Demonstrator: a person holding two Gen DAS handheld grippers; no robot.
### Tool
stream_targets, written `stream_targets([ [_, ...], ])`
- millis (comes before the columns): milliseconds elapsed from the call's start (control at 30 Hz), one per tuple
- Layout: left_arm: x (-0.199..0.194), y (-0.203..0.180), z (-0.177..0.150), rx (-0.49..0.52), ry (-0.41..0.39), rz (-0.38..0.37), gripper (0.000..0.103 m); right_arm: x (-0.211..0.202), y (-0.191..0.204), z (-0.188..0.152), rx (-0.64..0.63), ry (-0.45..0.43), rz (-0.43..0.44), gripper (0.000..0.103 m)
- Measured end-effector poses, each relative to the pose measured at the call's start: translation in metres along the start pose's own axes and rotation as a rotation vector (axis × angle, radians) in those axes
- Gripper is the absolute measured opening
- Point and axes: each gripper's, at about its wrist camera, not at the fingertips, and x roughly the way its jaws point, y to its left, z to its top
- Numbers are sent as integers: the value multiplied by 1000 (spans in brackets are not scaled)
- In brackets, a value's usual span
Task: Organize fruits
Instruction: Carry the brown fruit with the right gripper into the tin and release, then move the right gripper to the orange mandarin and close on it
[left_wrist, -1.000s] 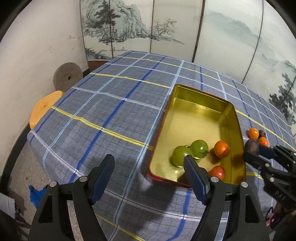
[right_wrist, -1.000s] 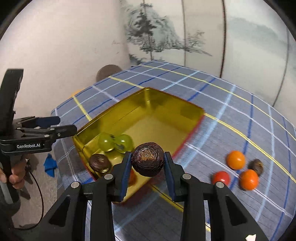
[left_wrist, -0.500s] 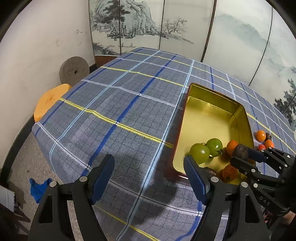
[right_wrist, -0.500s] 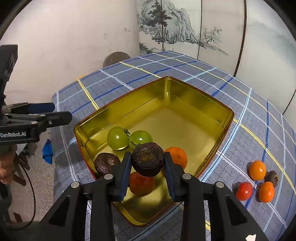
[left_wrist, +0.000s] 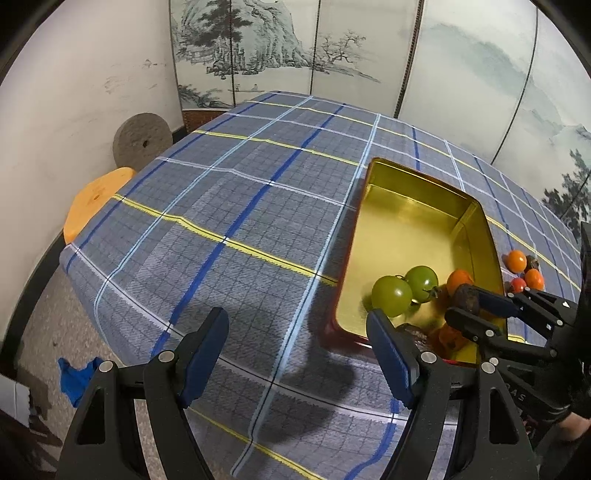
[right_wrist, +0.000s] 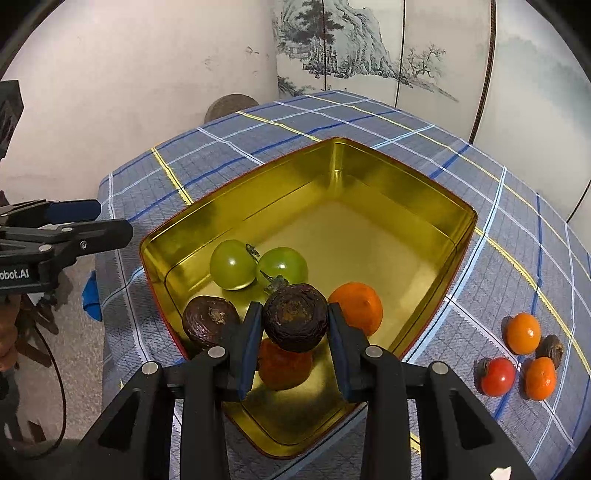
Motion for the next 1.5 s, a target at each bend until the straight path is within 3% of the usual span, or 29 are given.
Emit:
stream_targets([
  [267,1,-7,0,13,9,-14,77,-2,-2,-2,15,-4,1,33],
  [400,1,-9,1,17,8,-17,77,-7,-3,-2,21,-17,6,41],
  [767,-3,-23,4,36,0,-43,77,-52,-15,-7,59,-111,-2,44],
  [967,-6,-42,3,72,0,-75,77,-80,-57,-28,134,-138,-96,45],
  [1233,-5,-74,5,125,12,-118,77,-94,-133,-69,281,-99,-236,45],
  [1500,0,-112,10,184,25,-166,77,-78,-171,-83,353,-77,-267,45],
])
